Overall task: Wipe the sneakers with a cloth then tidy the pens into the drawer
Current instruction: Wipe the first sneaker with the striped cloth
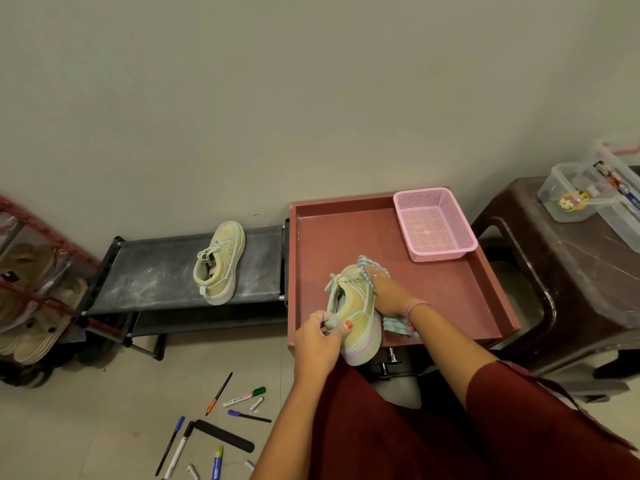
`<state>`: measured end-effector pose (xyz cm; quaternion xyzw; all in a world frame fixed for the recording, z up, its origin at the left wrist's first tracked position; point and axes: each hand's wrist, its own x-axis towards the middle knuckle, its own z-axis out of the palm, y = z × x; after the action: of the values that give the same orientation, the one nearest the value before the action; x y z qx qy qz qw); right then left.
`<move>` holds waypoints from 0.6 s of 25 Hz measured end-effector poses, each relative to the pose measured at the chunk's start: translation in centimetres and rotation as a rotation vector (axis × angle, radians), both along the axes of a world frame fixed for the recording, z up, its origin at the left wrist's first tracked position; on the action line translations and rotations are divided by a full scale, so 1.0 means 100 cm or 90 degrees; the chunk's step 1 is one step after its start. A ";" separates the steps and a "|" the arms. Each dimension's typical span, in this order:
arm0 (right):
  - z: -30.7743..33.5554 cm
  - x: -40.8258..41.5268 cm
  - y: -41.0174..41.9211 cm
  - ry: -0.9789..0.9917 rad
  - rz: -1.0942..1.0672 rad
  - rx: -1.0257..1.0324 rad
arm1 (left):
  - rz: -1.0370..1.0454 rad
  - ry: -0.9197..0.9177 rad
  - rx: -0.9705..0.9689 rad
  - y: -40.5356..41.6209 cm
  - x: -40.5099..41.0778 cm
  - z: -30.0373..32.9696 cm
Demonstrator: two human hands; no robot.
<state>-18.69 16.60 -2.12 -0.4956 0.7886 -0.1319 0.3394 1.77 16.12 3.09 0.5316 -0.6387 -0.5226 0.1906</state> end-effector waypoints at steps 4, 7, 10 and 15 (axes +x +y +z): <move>0.015 0.021 0.036 -0.083 -0.030 -0.062 | 0.024 0.019 -0.031 0.001 0.004 -0.004; 0.025 0.039 0.070 -0.219 -0.049 -0.082 | 0.040 0.038 -0.045 0.002 0.009 -0.006; 0.032 0.041 0.086 -0.362 -0.115 -0.081 | 0.066 0.042 -0.074 -0.004 0.016 -0.002; 0.051 0.036 0.078 -0.664 -0.424 -0.187 | 0.117 0.069 -0.145 -0.026 0.029 0.018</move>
<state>-15.09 24.43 2.99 -0.1357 0.6050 -0.5612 0.5482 4.64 13.55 4.84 0.5339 -0.6310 -0.4552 0.3312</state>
